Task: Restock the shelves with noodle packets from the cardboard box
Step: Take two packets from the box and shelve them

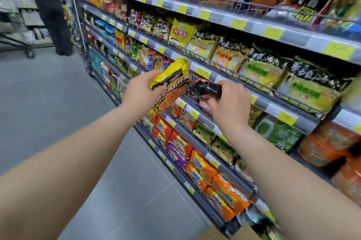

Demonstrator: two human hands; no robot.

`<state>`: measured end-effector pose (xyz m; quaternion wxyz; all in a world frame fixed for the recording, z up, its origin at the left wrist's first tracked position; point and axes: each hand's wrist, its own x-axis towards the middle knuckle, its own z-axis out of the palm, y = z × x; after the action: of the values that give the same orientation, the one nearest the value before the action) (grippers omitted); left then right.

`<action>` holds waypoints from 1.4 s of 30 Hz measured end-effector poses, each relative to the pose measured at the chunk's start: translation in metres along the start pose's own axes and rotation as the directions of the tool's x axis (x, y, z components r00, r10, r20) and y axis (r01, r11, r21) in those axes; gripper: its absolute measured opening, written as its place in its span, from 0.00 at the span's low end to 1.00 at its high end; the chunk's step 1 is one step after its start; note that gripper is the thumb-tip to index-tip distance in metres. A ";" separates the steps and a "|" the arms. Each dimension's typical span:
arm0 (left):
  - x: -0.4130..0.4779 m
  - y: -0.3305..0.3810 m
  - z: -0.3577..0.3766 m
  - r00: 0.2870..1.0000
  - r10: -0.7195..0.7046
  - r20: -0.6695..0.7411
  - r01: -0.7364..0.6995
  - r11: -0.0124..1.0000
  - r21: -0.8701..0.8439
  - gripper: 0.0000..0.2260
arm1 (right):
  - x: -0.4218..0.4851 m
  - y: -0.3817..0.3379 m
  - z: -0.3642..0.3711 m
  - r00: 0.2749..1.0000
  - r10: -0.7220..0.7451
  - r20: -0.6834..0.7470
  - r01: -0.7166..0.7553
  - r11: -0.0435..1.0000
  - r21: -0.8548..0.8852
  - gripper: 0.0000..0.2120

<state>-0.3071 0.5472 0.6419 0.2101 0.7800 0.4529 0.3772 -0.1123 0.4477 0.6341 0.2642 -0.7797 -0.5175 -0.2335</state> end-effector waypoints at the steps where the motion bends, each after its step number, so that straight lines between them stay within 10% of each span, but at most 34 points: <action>1: 0.018 0.002 0.000 1.000 0.015 -0.007 -0.015 1.000 -0.019 0.19 | 0.017 -0.002 0.004 1.000 -0.003 -0.018 0.003 1.000 -0.011 0.15; 17: 0.291 0.002 0.014 0.829 0.514 -0.220 -0.558 0.773 -0.301 0.17 | 0.201 -0.040 0.057 0.819 -0.084 -0.567 -0.191 0.892 -0.409 0.17; 28: 0.390 0.047 0.026 0.659 0.672 -0.338 -0.747 0.534 -0.396 0.18 | 0.270 -0.034 0.029 0.736 -0.175 -0.654 -0.326 0.754 -0.570 0.19; 42: 0.446 0.066 0.080 0.323 0.870 -0.373 -0.946 0.310 -0.095 0.21 | 0.303 0.016 0.046 0.782 -0.145 -0.606 -0.348 0.705 -0.618 0.18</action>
<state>-0.0722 0.9008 0.8132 0.0131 0.8013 -0.1106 0.5879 0.0148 0.6801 0.7899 0.1141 -0.7288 -0.2270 -0.6359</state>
